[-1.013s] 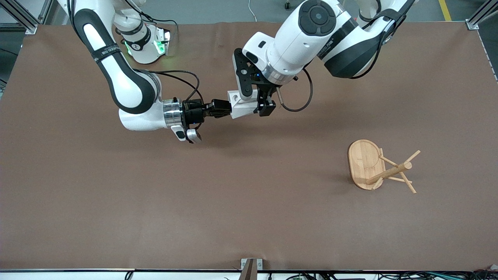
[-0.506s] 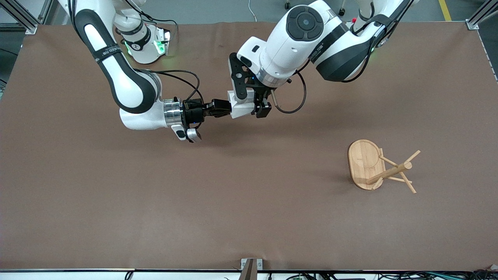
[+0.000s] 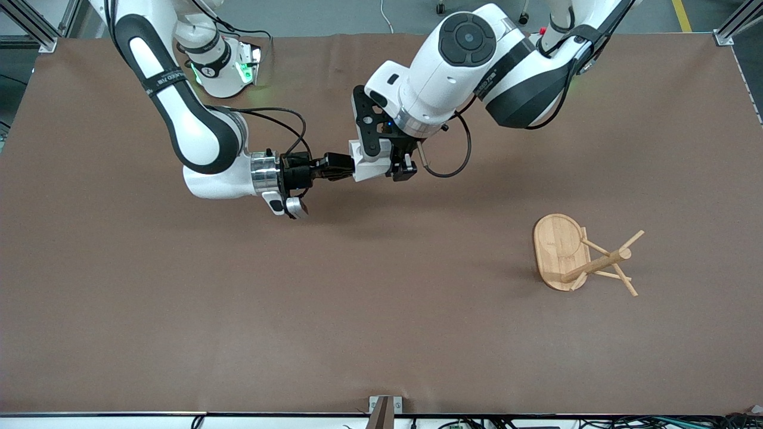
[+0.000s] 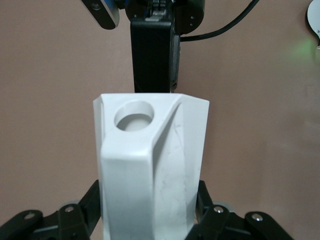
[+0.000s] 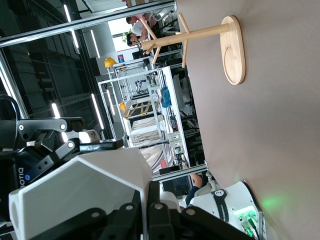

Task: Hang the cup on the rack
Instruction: 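Open the right gripper and withdraw while the left gripper carries cup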

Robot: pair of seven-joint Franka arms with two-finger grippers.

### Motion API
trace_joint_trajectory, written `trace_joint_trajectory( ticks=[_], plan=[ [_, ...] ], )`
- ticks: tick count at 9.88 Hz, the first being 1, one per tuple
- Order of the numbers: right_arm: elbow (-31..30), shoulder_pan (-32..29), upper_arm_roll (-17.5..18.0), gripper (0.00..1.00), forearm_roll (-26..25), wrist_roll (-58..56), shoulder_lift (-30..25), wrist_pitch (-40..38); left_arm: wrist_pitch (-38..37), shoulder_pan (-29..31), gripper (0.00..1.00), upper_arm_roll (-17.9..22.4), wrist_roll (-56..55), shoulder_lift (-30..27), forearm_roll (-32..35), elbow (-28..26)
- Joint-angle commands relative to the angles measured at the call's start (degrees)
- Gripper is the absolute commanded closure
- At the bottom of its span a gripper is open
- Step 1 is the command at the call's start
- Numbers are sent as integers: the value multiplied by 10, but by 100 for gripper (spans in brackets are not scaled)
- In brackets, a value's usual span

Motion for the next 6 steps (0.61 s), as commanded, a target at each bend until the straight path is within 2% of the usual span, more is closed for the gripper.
trace_joint_trajectory(
  ticks=[1, 3, 4, 5, 6],
  plan=[
    [-10, -11, 12, 99, 29, -5, -21, -8, -6, -8, 100, 1, -14, 20, 20, -4],
    [-8, -11, 11, 97, 29, -5, -20, -8, -7, -5, 100, 1, -14, 19, 20, -4],
    [-6, -15, 10, 68, 28, -1, -19, -16, -9, 1, 100, 1, -14, 17, 20, -4],
    [-7, -17, 8, 2, 27, -6, -21, -17, -11, 3, 100, 1, -14, 17, 20, -4],
    [-6, -18, 5, 0, 22, -5, -24, -17, -11, 1, 100, 1, -14, 17, 20, -3]
  ],
)
